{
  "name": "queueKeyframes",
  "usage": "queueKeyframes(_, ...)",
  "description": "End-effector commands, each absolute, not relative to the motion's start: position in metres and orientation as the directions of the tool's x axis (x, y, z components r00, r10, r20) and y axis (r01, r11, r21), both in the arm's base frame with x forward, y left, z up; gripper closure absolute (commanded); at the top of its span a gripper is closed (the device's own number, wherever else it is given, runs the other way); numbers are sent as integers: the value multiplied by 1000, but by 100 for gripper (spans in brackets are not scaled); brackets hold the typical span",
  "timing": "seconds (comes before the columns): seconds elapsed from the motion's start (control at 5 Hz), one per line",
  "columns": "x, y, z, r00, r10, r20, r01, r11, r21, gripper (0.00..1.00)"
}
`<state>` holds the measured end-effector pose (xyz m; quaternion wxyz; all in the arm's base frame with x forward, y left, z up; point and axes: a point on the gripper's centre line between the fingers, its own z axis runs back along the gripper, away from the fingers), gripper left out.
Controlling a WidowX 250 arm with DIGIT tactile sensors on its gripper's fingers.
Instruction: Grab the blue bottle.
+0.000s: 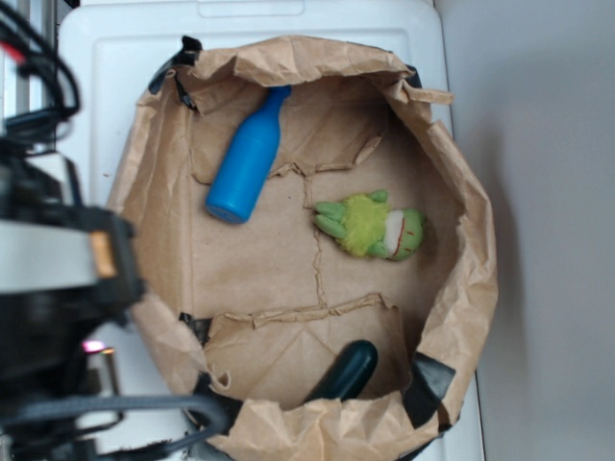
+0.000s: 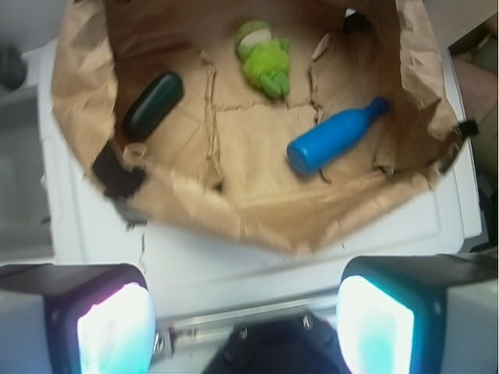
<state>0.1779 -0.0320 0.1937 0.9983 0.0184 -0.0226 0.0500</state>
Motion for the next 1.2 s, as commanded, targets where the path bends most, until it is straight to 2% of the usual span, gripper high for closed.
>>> queueKeyframes(0.0,197,-10,161,953,300,50,-301,954,12,0)
queueKeyframes(0.2,178,12,154,842,528,107,-519,849,-100,0)
queueKeyframes(0.4,178,27,160,812,582,34,-555,790,-262,0)
queueKeyframes(1.0,178,27,160,812,582,34,-555,790,-262,0)
